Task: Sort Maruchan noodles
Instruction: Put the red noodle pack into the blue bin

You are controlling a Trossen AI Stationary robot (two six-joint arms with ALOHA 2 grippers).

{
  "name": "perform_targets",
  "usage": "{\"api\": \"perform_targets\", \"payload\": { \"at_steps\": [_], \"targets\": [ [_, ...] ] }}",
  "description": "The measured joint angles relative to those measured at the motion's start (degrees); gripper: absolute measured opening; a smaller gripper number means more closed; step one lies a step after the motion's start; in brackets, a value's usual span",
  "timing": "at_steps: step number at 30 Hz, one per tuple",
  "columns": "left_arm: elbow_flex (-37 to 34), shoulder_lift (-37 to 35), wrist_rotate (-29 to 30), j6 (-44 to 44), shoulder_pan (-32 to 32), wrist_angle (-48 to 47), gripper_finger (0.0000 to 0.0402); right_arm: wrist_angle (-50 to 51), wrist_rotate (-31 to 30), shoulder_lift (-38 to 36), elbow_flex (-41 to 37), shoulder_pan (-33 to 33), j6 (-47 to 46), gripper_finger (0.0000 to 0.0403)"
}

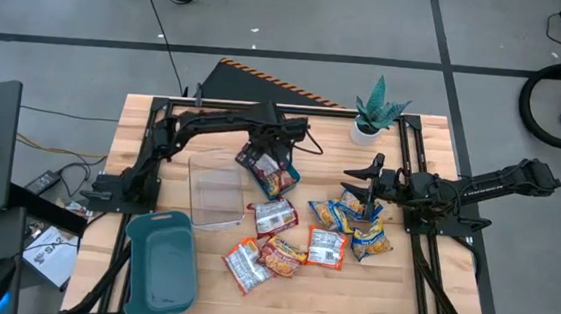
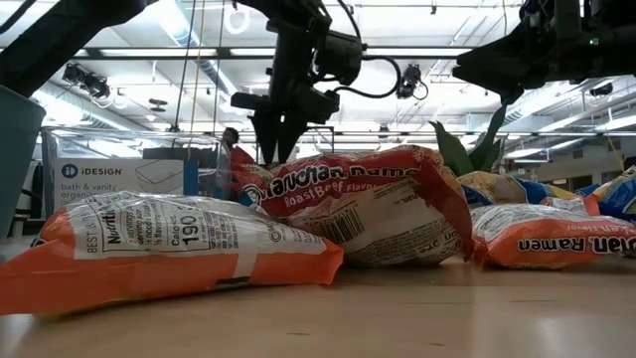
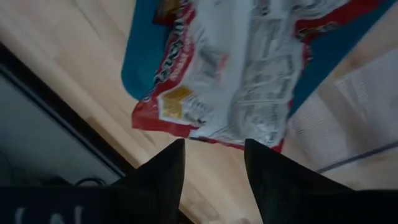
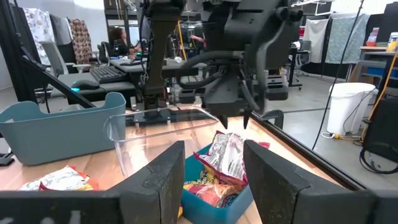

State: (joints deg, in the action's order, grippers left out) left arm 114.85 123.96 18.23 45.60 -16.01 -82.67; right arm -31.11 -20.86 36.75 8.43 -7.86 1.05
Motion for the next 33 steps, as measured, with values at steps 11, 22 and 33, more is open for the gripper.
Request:
{"api": "perform_targets", "payload": {
  "at_steps": [11, 22, 33],
  "targets": [
    [0.0, 6.1, 0.2, 0.1, -1.2, 1.9, 0.0172, -0.1, 2.1, 0.0, 0.0, 0.0, -0.8, 0.017],
    [0.0, 7.1, -3.9, -4.5, -0.6, 7.3, 0.0172, -0.1, 2.1, 0.0, 0.0, 0.0, -0.3, 0.017],
    [0.0, 6.7, 12.4, -6.4, 0.3, 0.9, 0.0171, -0.1, 2.1, 0.0, 0.0, 0.0, 0.1, 0.017]
  ]
}}
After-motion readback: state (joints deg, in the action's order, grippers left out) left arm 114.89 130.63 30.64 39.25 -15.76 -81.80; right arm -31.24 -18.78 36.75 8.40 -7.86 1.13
